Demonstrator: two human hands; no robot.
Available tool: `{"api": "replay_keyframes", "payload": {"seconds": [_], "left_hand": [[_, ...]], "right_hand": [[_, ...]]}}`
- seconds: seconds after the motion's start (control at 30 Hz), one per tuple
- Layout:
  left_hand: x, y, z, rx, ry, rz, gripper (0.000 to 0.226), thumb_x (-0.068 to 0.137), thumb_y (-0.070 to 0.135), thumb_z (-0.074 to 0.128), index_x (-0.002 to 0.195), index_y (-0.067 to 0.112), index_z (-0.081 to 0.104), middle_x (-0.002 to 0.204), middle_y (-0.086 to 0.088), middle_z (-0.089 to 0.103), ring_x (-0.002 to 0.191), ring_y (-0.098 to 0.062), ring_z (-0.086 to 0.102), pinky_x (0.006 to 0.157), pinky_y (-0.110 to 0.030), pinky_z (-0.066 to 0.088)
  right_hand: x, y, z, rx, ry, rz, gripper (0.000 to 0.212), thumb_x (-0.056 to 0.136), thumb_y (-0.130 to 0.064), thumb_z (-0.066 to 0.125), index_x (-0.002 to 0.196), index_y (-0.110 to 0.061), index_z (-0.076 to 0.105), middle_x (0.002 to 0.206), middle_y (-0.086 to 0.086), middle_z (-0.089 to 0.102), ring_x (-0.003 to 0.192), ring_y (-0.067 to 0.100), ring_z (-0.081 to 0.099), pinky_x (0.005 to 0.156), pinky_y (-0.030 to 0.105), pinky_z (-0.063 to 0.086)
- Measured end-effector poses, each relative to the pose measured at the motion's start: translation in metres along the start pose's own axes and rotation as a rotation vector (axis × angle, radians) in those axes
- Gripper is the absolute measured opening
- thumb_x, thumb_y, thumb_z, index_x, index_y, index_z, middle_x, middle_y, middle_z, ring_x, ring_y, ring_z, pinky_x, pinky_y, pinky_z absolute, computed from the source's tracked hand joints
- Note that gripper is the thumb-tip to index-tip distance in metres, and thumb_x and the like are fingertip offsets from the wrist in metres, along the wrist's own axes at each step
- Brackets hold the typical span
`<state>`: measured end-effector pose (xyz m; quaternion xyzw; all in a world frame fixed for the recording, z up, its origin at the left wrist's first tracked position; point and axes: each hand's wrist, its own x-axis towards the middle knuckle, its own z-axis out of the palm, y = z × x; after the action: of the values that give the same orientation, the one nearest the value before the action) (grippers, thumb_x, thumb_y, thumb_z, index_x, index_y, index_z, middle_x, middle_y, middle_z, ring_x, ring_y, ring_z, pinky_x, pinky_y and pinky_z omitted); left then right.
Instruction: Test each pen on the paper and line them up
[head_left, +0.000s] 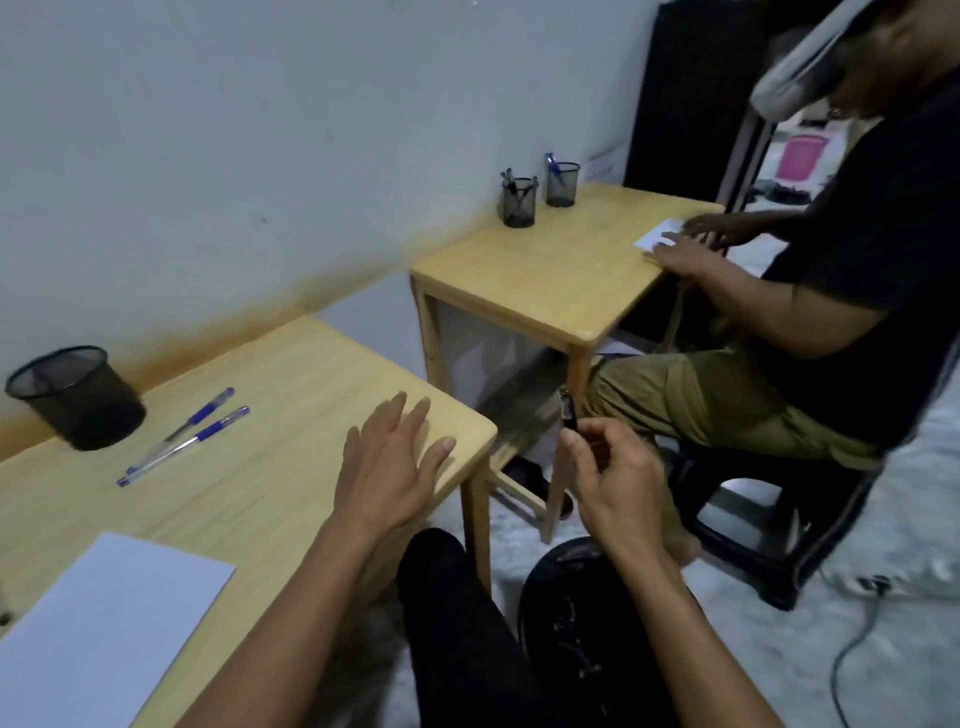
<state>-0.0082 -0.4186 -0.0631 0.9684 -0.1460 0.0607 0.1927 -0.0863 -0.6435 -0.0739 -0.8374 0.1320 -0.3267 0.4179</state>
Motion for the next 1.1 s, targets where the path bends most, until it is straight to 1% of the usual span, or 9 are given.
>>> {"api": "replay_keyframes", "payload": {"seconds": [0.07,0.17,0.27,0.4,0.47,0.57,0.67,0.77,1.1], "left_hand": [[0.007,-0.003,0.013,0.05,-0.05,-0.02,0.064,0.098,0.06,0.028,0.154,0.028,0.027,0.164,-0.003,0.018,0.151,-0.025,0.012,0.119,-0.055,0.012],[0.011,-0.009,0.025,0.127,-0.112,-0.031,0.064,0.099,0.059,0.019,0.154,0.026,0.026,0.164,-0.006,0.017,0.152,-0.027,0.01,0.118,-0.061,0.01],[0.01,-0.012,0.029,0.16,-0.12,-0.034,0.066,0.098,0.061,0.016,0.154,0.027,0.025,0.164,-0.005,0.017,0.152,-0.027,0.009,0.118,-0.061,0.01],[0.009,-0.012,0.029,0.157,-0.11,-0.035,0.067,0.098,0.062,0.016,0.154,0.027,0.025,0.165,-0.004,0.016,0.152,-0.025,0.008,0.119,-0.06,0.009],[0.008,-0.012,0.029,0.157,-0.108,-0.036,0.067,0.098,0.063,0.016,0.154,0.028,0.026,0.164,-0.004,0.017,0.152,-0.025,0.008,0.119,-0.059,0.009],[0.008,-0.014,0.03,0.16,-0.1,-0.035,0.067,0.098,0.063,0.016,0.154,0.028,0.026,0.164,-0.004,0.018,0.152,-0.025,0.008,0.119,-0.06,0.009],[0.008,-0.014,0.031,0.163,-0.097,-0.035,0.067,0.098,0.063,0.017,0.154,0.028,0.027,0.164,-0.003,0.019,0.152,-0.025,0.009,0.119,-0.059,0.009],[0.008,-0.013,0.031,0.166,-0.096,-0.034,0.066,0.098,0.063,0.017,0.154,0.028,0.026,0.164,-0.003,0.019,0.152,-0.025,0.008,0.12,-0.059,0.008],[0.008,-0.012,0.03,0.153,-0.095,-0.044,0.067,0.098,0.063,0.017,0.154,0.028,0.026,0.164,-0.003,0.019,0.152,-0.024,0.008,0.12,-0.058,0.008]], "right_hand": [[-0.007,0.02,-0.002,0.01,0.056,0.089,0.013,0.094,-0.025,0.071,0.096,-0.013,0.073,0.09,-0.002,0.066,0.08,0.018,0.065,0.069,0.023,0.047],[-0.019,0.049,-0.002,0.003,0.152,0.202,0.012,0.09,-0.023,0.076,0.092,-0.011,0.075,0.096,0.001,0.066,0.091,0.026,0.067,0.075,0.021,0.036],[-0.033,0.074,0.002,-0.1,0.183,0.334,0.017,0.086,-0.024,0.079,0.092,-0.008,0.079,0.111,0.009,0.072,0.106,0.032,0.063,0.069,0.019,0.018],[-0.052,0.105,0.007,-0.1,0.136,0.436,0.017,0.086,-0.02,0.08,0.09,-0.004,0.079,0.111,0.013,0.074,0.108,0.036,0.062,0.08,0.013,0.028],[-0.061,0.115,0.01,-0.073,0.118,0.51,0.018,0.087,-0.022,0.079,0.093,-0.005,0.079,0.112,0.011,0.073,0.111,0.034,0.061,0.089,0.029,0.043],[-0.071,0.122,0.013,-0.066,0.101,0.564,0.026,0.088,-0.028,0.077,0.106,-0.01,0.076,0.12,0.009,0.072,0.117,0.034,0.061,0.095,0.041,0.049],[-0.074,0.119,0.012,-0.055,0.064,0.613,0.058,0.086,-0.038,0.078,0.136,-0.012,0.061,0.14,0.009,0.062,0.132,0.032,0.053,0.106,0.044,0.045],[-0.073,0.117,0.011,-0.037,0.036,0.618,0.078,0.085,-0.043,0.077,0.15,-0.013,0.046,0.153,0.01,0.049,0.142,0.031,0.045,0.113,0.045,0.039],[-0.073,0.111,0.014,0.019,0.015,0.654,0.085,0.084,-0.046,0.078,0.153,-0.015,0.04,0.156,0.011,0.046,0.145,0.032,0.041,0.115,0.046,0.038]]}}
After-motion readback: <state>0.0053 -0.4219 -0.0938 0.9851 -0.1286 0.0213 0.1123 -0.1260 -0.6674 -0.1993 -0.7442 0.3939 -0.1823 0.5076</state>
